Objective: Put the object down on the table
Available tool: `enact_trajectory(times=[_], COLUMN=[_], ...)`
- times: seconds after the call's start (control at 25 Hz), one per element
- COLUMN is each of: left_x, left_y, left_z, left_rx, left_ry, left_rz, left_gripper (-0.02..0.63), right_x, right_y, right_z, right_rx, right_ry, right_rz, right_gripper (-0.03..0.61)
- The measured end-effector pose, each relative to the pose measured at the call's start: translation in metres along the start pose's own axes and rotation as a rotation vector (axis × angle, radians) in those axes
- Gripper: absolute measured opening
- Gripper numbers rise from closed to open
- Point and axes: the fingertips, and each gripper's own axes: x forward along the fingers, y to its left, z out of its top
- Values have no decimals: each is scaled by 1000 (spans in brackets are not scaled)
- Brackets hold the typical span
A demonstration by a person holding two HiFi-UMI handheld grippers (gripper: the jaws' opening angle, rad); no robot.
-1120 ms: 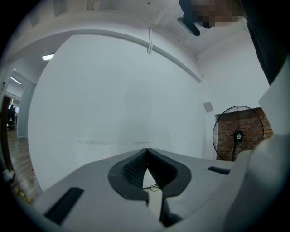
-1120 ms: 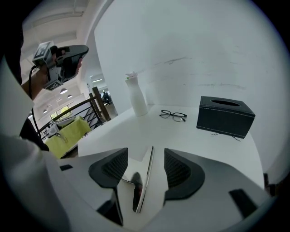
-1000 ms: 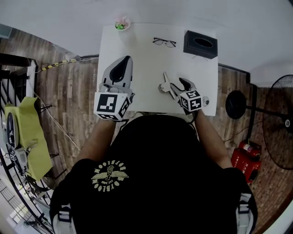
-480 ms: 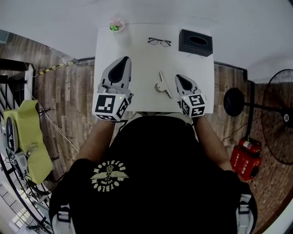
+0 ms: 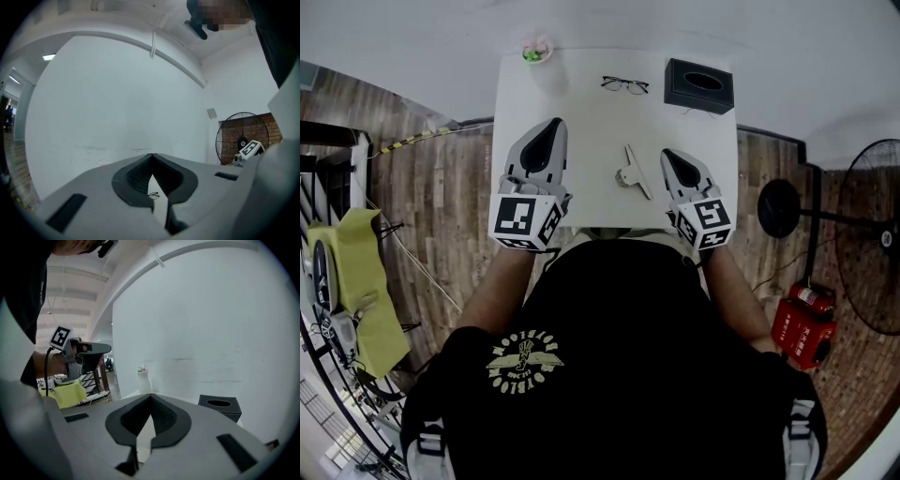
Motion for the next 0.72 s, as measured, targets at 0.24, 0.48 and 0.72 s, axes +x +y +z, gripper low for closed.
enact_trajectory(times=[0.24,0.48,0.72], left_x=[-1,-2,-5], left_y=[-4,-6,-6], left_z=[2,1,5], left_rx=[2,2,4], left_ry=[-3,-7,-12], left_rz=[-4,-2,1], left_gripper=[6,6,6], right_x=[-12,-23,-34], right_y=[1,4,5], right_z=[27,48,67], right_rx=[-6,-18,-36], right_ry=[-36,-76,-104], right_rz=[-2,5,1], right_gripper=[0,0,0])
